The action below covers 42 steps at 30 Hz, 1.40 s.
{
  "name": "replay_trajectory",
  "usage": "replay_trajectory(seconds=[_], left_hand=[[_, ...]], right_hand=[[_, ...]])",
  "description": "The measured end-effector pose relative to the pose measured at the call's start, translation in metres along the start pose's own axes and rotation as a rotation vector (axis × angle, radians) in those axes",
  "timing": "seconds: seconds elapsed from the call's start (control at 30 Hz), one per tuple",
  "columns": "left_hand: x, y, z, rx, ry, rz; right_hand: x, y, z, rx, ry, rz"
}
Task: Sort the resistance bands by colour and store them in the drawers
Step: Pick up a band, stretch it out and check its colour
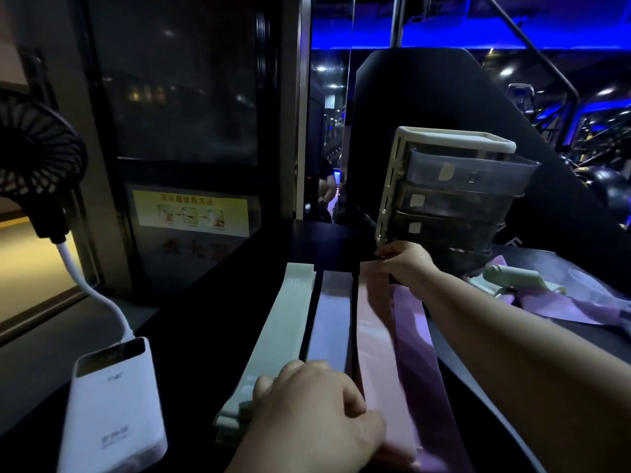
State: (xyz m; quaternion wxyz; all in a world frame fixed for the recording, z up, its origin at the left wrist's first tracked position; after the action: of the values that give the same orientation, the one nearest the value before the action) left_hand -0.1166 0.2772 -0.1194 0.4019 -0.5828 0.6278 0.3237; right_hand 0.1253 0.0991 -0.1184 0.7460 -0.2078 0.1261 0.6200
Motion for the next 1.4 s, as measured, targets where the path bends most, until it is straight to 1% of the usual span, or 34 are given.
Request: replay_trajectory(seconds=[0.1,0.2,0.37,0.43,0.6,0.67,0.73,0.8,0.9,1.0,1.07,1.17,1.27,1.4], left_hand=[[-0.004,0.001,-0.002,0.005,0.068,-0.014],[-0.006,0.002,-0.003,-0.003,0.138,-0.008],[-0.004,0.000,-0.006,-0.024,0.184,0.005],[-0.004,0.000,-0.008,-0.019,0.164,-0.007],[0.000,-0.002,-0.004,-0.020,-0.029,-0.016],[0.003,-0.004,-0.001,-0.029,-0.067,-0.021],[0.005,-0.004,0.000,-0.036,-0.087,-0.019],[0.006,-0.005,-0.001,-0.026,-0.112,-0.025],[0.006,-0.005,-0.001,-0.006,-0.112,-0.066],[0.005,-0.005,-0.003,0.057,-0.095,-0.115],[0.007,-0.005,-0.006,0.114,-0.082,-0.107],[0.011,-0.007,-0.009,0.152,-0.080,-0.055],[0.016,-0.009,-0.008,0.151,-0.096,-0.040],[0.021,-0.009,-0.005,0.131,-0.133,-0.010]], right_hand=[[0.001,0.000,0.002,-0.035,0.036,0.002],[0.001,-0.003,-0.001,-0.033,0.039,0.015],[0.007,-0.008,-0.008,-0.050,0.094,0.026],[0.008,-0.009,-0.011,-0.053,0.099,0.023],[0.008,-0.007,-0.018,-0.061,0.149,0.015],[0.008,-0.006,-0.020,-0.067,0.178,0.019],[0.008,-0.006,-0.022,-0.076,0.199,0.025],[0.008,-0.004,-0.020,-0.092,0.274,0.027],[0.005,-0.002,-0.015,-0.111,0.349,0.009],[0.003,0.000,-0.010,-0.149,0.374,0.003],[-0.001,0.006,-0.006,-0.191,0.384,-0.002],[-0.003,0.017,-0.006,-0.268,0.513,0.052],[0.000,0.032,-0.008,-0.347,0.650,0.118],[0.009,0.047,-0.013,-0.329,0.852,0.204]])
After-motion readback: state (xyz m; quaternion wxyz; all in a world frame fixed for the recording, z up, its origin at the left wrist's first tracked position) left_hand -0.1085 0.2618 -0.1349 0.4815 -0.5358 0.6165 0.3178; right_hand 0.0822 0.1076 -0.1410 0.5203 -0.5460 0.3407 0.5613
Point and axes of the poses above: each hand's wrist, its own y-axis away from the middle knuckle, its own x-axis out of the palm, z = x × y, the point moved 6 cm from there along -y, towards the middle knuckle, and after that the axes turned 1 degree about x, right-handed, at the moved point
